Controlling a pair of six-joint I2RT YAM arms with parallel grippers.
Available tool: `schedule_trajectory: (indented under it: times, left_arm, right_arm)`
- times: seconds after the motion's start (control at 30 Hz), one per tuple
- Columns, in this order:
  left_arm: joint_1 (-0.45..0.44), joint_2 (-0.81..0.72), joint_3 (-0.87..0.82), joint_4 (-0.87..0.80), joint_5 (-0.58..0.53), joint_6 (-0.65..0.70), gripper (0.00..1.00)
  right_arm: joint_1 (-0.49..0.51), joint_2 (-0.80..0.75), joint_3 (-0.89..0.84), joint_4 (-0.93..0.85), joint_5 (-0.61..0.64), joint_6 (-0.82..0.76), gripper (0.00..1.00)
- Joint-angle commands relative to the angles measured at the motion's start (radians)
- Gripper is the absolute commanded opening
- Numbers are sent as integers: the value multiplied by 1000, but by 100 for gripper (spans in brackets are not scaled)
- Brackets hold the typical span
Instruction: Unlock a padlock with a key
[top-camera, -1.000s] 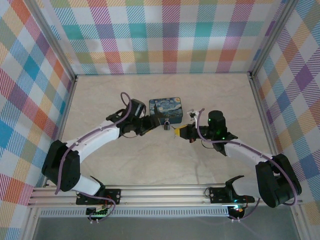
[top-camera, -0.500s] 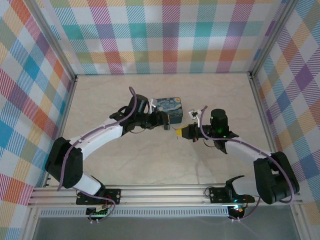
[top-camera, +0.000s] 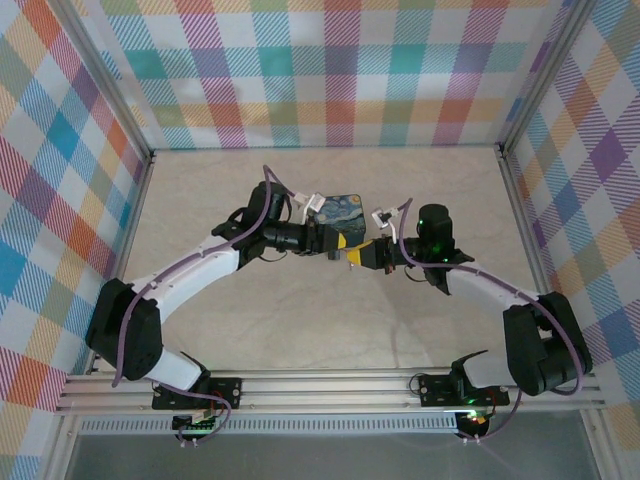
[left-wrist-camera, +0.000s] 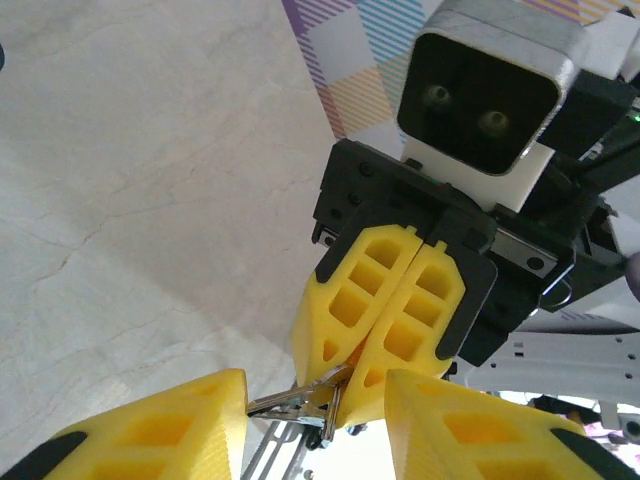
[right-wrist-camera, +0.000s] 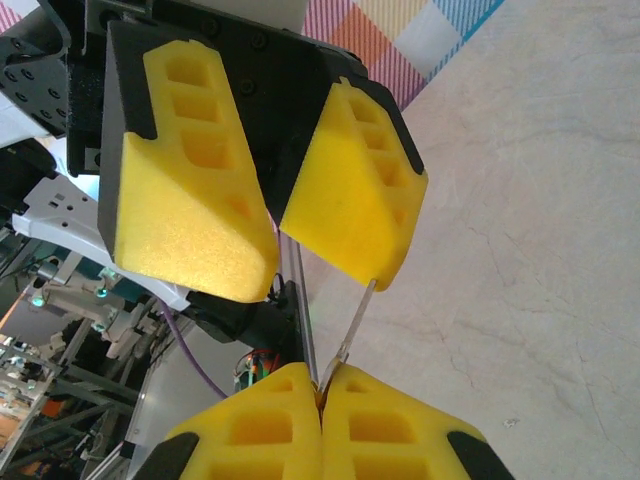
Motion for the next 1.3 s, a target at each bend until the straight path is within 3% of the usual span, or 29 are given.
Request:
schedule_trajectory:
  times: [0.0, 0.23, 0.6, 0.77, 0.93, 1.03, 1.17, 1.27]
  left_arm:
    - [-4, -44, -30, 52, 62, 17, 37]
    - [-4, -41, -31, 35, 70, 35, 34]
    - [-4, -45, -28, 55, 77, 23, 21]
    - [-4, -42, -34, 55, 71, 22, 8]
    - [-4, -39, -33, 46, 60, 35, 1]
    - [-5, -31, -30, 36, 60, 43, 0]
    - [-4, -27, -11, -14, 58, 81, 0]
    - [-2, -24, 10, -59, 48, 112, 0]
  right_arm:
    - [1, 15, 38, 34, -23, 16, 0]
    - [3, 25, 40, 90, -27, 53, 0]
    - [17, 61, 66, 105, -40, 63, 0]
    - [20, 77, 72, 100, -31, 63, 0]
    - [21, 87, 84, 30, -29, 32, 3]
    - [19, 76, 85, -12, -24, 6, 13]
    - [14, 50, 104, -168, -1, -86, 40]
    - [-12, 20, 103, -254, 20, -149, 47]
